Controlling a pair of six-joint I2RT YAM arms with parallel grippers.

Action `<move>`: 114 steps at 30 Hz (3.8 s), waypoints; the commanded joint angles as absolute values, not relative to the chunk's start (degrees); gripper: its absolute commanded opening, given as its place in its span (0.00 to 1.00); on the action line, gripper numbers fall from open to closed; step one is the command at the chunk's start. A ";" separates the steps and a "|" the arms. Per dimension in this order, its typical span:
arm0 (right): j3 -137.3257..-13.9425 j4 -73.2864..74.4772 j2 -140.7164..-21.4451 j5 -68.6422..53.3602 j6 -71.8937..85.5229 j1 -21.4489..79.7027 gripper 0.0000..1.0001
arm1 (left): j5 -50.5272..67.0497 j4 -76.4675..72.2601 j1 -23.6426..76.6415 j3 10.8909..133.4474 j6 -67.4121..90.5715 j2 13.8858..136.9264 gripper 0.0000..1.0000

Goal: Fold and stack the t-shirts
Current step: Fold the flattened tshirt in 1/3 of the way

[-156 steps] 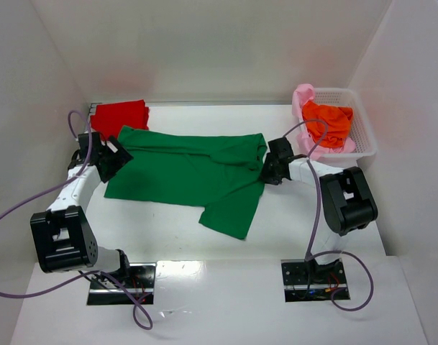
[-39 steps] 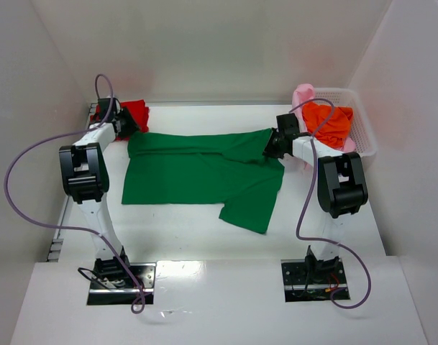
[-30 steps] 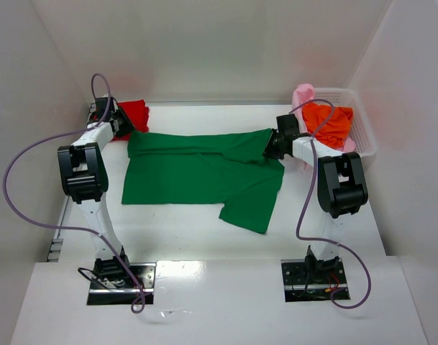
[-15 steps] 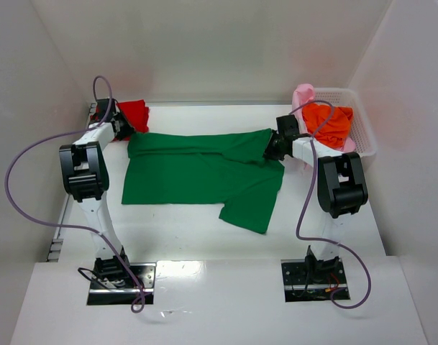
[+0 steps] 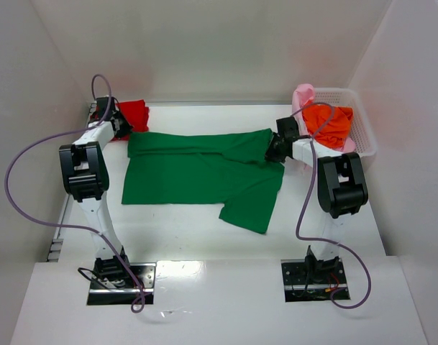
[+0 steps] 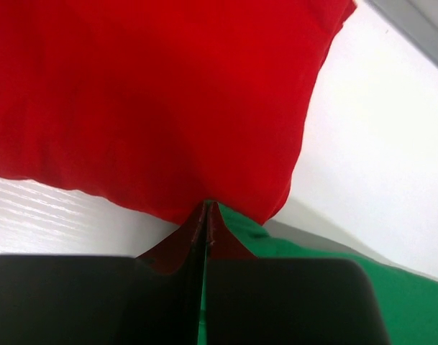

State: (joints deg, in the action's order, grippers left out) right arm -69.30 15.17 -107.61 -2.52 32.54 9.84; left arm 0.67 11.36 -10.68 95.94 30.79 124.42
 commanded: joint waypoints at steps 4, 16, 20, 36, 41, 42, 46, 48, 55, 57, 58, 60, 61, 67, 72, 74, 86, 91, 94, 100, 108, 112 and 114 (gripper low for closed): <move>-66.45 15.79 -102.28 -0.26 33.31 7.94 0.00 | -0.88 9.93 -10.90 100.57 32.17 124.45 0.00; -63.90 16.00 -99.85 0.79 33.31 6.68 0.00 | -0.88 10.46 -11.43 101.43 32.17 125.51 0.00; -63.28 16.00 -99.84 0.19 33.31 6.68 0.00 | -0.67 11.07 -11.95 101.95 32.17 126.03 0.00; -69.34 15.99 -100.33 -2.46 31.06 6.68 0.56 | 5.96 11.07 -11.95 102.48 29.80 122.04 0.70; -75.56 16.00 -103.05 -2.46 29.63 6.68 0.58 | 7.21 11.07 -11.95 101.34 29.18 117.70 0.89; -76.68 16.00 -103.84 -2.12 29.45 6.68 0.58 | 7.78 11.07 -11.95 100.88 29.18 116.80 0.89; -83.51 17.28 -109.32 -1.00 27.89 6.68 0.58 | 9.23 8.48 -11.95 93.87 29.18 111.52 0.90; -86.19 17.58 -111.82 -0.70 27.43 6.68 0.58 | 9.75 6.37 -11.95 88.07 29.79 109.00 0.90; -92.81 19.42 -119.80 1.32 25.75 6.15 0.58 | 10.46 4.21 -11.95 78.88 30.32 108.19 0.89; -93.43 19.42 -121.25 1.32 25.66 6.15 0.58 | 10.46 4.13 -11.95 78.14 30.32 108.19 0.88; -93.83 19.42 -121.46 1.32 25.66 6.15 0.58 | 10.46 4.13 -11.95 77.79 29.98 108.65 0.87; -94.04 19.42 -122.16 0.97 25.66 6.15 0.58 | 10.46 3.61 -11.95 77.61 29.79 109.68 0.84; -94.04 19.42 -122.51 0.71 25.66 6.15 0.56 | 10.81 3.60 -11.95 77.61 29.79 110.13 0.83; -94.53 18.32 -123.40 -1.41 26.28 6.15 0.51 | 11.69 3.60 -11.95 77.03 29.79 112.23 0.77; -94.04 17.32 -124.13 -2.13 26.28 6.15 0.47 | 11.49 3.60 -11.95 76.03 29.59 112.76 0.72; -94.04 17.31 -124.98 -2.53 26.28 6.15 0.47 | 11.16 4.13 -11.95 75.33 29.27 112.76 0.71; -94.04 16.79 -126.21 -2.90 26.28 6.15 0.12 | 8.09 5.80 -11.95 73.74 28.74 113.29 0.65; -93.69 17.31 -125.69 -2.37 26.28 6.15 0.05 | 7.47 5.80 -11.95 72.69 28.74 112.33 0.60; -93.28 17.31 -124.46 -1.85 26.28 6.15 0.04 | 6.86 5.80 -11.95 72.69 28.74 112.06 0.56; -92.37 16.79 -122.08 -1.23 26.28 5.93 0.04 | 5.72 5.80 -11.95 72.69 29.27 113.29 0.51; -91.85 16.79 -122.08 -1.23 26.28 5.63 0.04 | 3.16 4.30 -11.95 74.36 30.59 113.81 0.50; -91.85 16.79 -122.08 -1.23 26.28 5.63 0.04 | 1.03 3.87 -11.95 74.88 31.03 113.82 0.50; -91.85 16.79 -122.08 -1.23 26.28 5.63 0.04 | 0.45 2.88 -11.95 74.88 31.64 114.34 0.49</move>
